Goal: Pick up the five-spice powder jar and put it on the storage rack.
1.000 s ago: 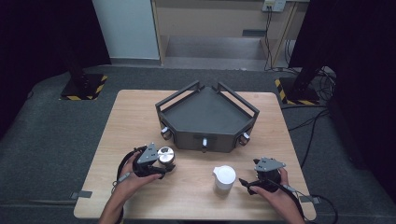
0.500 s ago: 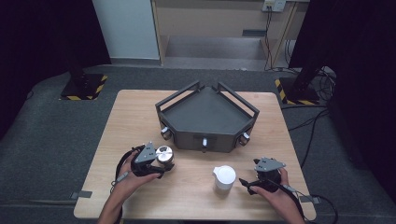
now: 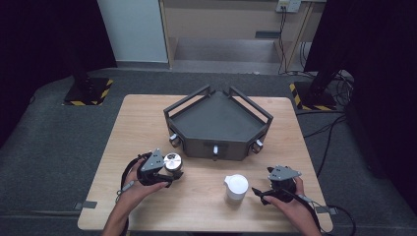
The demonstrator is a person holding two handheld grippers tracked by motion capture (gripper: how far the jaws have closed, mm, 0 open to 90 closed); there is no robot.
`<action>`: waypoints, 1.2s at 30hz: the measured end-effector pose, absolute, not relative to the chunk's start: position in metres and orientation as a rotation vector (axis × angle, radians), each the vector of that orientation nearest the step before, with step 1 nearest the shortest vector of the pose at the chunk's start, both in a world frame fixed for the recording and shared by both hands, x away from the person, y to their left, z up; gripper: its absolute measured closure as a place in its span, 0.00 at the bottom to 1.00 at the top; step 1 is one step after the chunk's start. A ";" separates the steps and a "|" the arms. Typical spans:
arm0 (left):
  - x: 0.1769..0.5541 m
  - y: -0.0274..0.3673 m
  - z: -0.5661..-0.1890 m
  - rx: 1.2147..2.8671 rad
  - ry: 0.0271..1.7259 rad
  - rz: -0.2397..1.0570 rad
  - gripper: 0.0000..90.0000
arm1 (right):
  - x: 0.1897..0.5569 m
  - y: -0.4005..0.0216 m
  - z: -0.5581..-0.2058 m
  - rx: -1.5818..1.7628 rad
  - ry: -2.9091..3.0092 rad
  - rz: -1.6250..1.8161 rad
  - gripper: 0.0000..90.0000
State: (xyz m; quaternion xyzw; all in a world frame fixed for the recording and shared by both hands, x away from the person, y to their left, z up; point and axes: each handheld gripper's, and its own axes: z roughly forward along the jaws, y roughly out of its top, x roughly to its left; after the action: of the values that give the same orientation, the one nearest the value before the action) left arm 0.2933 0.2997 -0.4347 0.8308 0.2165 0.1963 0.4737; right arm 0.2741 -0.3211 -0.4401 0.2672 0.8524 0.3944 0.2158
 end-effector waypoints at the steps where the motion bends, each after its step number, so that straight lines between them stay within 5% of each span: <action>1: 0.293 0.300 -0.434 2.030 0.528 0.481 0.34 | 0.274 -0.321 -0.440 0.740 2.363 1.093 0.05; 36: 0.282 0.307 -0.416 1.992 0.539 0.501 0.34 | 0.273 -0.322 -0.439 0.739 2.359 1.092 0.05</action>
State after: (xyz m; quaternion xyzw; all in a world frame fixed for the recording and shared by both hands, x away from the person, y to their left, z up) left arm 0.2821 0.3068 -0.4163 0.8192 0.2217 0.2060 0.4872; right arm 0.2733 -0.3215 -0.4387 0.2668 0.8520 0.3945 0.2176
